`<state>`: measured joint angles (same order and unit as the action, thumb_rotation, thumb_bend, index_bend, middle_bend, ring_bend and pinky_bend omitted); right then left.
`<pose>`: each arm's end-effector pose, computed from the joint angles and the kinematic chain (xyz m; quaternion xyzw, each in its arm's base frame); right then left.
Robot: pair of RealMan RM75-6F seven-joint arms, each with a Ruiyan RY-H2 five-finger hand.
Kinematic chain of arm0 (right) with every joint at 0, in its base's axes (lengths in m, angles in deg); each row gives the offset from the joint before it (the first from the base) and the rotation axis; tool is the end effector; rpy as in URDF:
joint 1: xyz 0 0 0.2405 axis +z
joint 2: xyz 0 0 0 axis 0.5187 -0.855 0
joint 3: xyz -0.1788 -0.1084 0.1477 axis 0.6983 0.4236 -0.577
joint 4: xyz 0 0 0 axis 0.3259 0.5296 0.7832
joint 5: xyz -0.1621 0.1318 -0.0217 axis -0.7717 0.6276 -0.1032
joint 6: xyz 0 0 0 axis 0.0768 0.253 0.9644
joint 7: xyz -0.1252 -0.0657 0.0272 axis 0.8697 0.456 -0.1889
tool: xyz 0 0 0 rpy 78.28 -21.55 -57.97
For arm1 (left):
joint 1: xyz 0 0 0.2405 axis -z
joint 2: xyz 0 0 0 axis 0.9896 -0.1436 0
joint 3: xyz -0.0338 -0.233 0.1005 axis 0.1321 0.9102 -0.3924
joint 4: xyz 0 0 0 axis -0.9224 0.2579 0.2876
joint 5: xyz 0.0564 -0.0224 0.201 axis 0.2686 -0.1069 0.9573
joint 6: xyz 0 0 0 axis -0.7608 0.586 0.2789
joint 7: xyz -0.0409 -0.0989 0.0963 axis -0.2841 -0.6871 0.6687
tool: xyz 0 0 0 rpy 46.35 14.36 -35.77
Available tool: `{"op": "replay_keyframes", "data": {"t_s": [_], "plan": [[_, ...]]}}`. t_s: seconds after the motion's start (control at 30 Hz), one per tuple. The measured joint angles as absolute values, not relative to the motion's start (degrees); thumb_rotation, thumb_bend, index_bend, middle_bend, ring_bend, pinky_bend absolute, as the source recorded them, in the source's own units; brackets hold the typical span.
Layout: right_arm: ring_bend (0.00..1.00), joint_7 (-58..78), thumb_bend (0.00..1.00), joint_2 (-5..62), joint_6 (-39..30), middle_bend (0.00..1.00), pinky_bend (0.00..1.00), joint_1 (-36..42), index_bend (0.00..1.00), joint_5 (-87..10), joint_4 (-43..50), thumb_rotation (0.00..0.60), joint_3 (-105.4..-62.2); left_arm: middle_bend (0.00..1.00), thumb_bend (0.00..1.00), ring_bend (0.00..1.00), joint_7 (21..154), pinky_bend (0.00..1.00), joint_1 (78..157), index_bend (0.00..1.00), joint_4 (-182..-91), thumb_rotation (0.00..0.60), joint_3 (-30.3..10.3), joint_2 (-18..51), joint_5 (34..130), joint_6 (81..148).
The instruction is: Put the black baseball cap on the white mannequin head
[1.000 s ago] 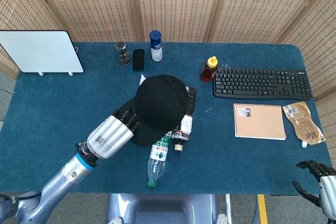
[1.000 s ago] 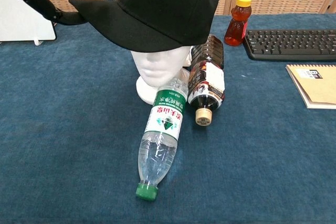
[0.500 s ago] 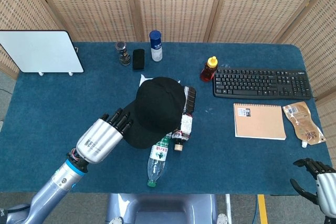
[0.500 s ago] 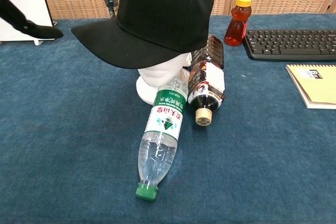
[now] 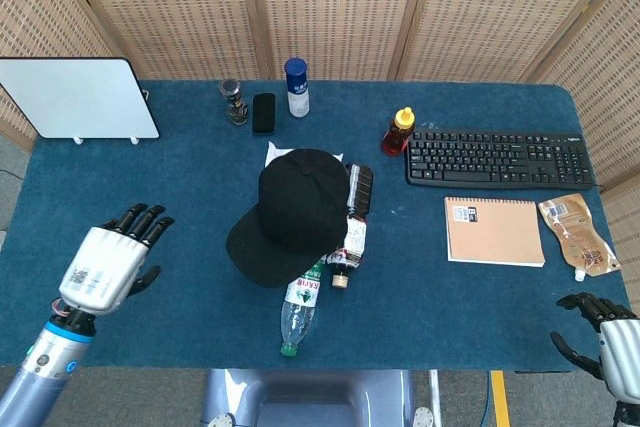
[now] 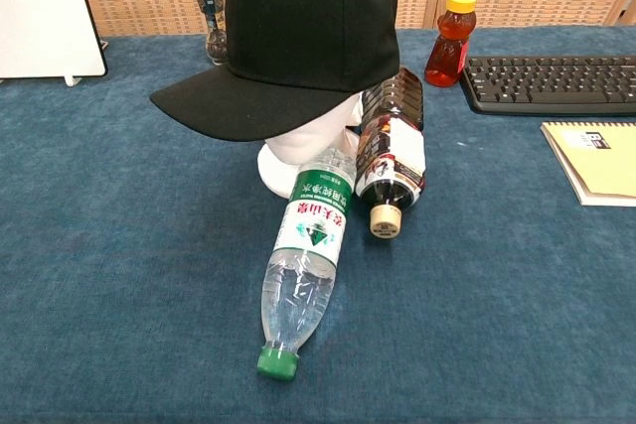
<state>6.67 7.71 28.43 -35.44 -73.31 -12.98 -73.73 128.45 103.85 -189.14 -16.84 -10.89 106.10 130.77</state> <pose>-0.3074 -0.1203 0.1795 0.5882 -0.3552 0.4331 0.5833 -0.1471 0.2175 0.1523 -0.7285 -0.2095 -0.3661 0.5397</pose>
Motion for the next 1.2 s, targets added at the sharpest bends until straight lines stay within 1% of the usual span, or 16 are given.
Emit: {"op": "replay_keyframes", "data": {"t_s": [0.23,0.4,0.53,0.7,1.2], "plan": [[0.51,8.14,0.23,8.28,27.29,0.47,0.57,-34.9,0.4,-71.0,-12.8,0.6,-74.75,0.24,0.18,0.22,120.08,0.6,96.95,0.35,-185.22,0.6,-18.98,-13.59,105.26,136.73],[0.51,10.33,0.23,8.58,26.68,0.47,0.57,-34.78,0.41,-69.63,-12.9,0.6,-75.23,0.29,0.18,0.26,113.59,0.6,91.55,0.43,-180.48,0.6,-20.61,-13.9,103.68,140.01],[0.51,10.88,0.23,8.28,25.55,0.47,0.57,-34.52,0.42,-68.76,-13.55,0.6,-75.33,0.3,0.18,0.26,109.65,0.59,87.07,0.44,-175.73,0.6,-21.72,-13.3,101.66,143.07],[0.51,11.5,0.23,8.01,25.0,0.47,0.57,-33.93,0.42,-68.56,-14.15,0.6,-75.63,0.31,0.18,0.26,106.46,0.59,84.09,0.45,-173.73,0.6,-22.47,-13.29,100.18,144.08],[0.51,9.29,0.23,8.8,25.44,0.47,0.57,-33.62,0.42,-69.74,-12.47,0.6,-75.22,0.31,0.18,0.26,107.32,0.59,83.19,0.45,-175.93,0.6,-21.4,-15.06,103.22,143.8]]}}
